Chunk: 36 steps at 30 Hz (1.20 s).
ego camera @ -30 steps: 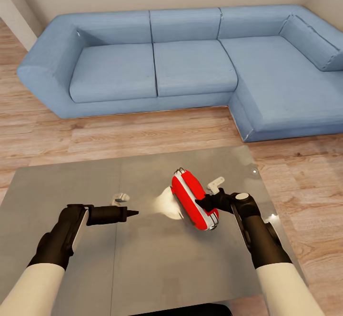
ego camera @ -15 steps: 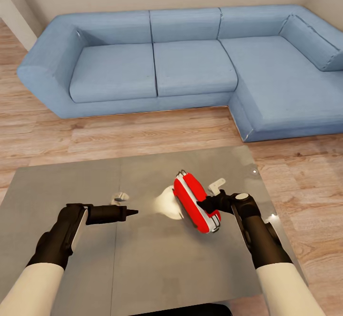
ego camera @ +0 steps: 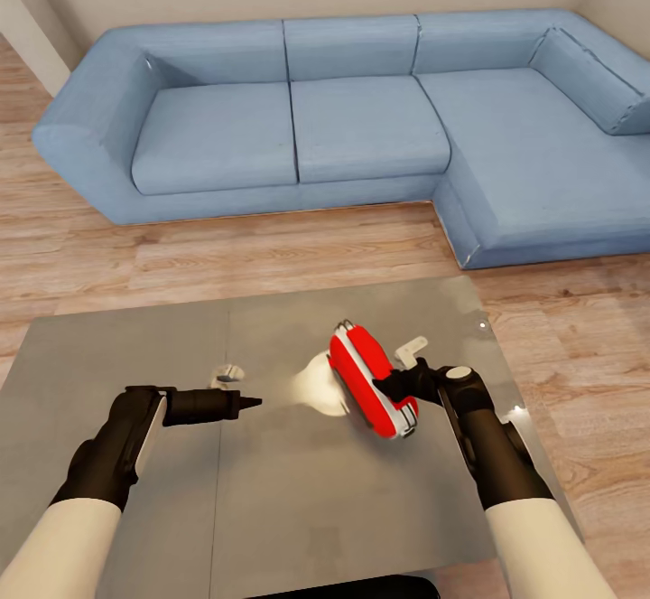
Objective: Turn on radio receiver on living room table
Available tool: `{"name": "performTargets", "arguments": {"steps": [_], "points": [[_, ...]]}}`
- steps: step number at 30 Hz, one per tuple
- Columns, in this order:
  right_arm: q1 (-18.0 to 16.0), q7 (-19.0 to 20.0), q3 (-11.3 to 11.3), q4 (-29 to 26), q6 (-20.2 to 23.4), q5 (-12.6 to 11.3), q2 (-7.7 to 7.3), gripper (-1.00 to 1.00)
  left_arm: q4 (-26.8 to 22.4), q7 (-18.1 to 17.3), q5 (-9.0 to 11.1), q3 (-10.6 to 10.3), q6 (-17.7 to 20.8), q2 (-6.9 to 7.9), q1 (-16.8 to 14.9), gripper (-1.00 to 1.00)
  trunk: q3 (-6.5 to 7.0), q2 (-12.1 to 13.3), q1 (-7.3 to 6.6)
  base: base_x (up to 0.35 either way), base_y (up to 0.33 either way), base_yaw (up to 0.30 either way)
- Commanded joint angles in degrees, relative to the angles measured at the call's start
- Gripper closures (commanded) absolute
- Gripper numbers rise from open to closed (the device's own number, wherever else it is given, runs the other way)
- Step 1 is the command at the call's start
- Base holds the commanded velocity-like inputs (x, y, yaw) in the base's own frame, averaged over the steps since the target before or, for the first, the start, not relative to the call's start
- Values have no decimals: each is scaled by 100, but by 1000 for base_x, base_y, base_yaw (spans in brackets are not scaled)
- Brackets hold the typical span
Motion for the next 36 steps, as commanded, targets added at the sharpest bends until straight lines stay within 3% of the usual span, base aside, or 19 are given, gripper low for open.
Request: {"name": "performTargets", "arguments": {"steps": [1, 11, 23, 29, 36], "points": [[1, 0, 1, 2, -34, -20, 1, 100, -1, 0, 0, 0, 0, 0, 0, 100, 0, 0, 0, 0, 0, 0], [319, -218, 1, -1, -539, -35, 3, 100, 6, 0, 0, 0, 0, 0, 0, 100, 0, 0, 0, 0, 0, 0], [337, -270, 1, 112, -574, -65, 8, 100, 6, 0, 0, 0, 0, 0, 0, 100, 0, 0, 0, 0, 0, 0], [337, -479, 1, 393, -993, -72, 19, 100, 6, 0, 0, 0, 0, 0, 0, 100, 0, 0, 0, 0, 0, 0], [337, -535, -7, 458, -1084, -93, 38, 100, 6, 0, 0, 0, 0, 0, 0, 100, 0, 0, 0, 0, 0, 0]]}}
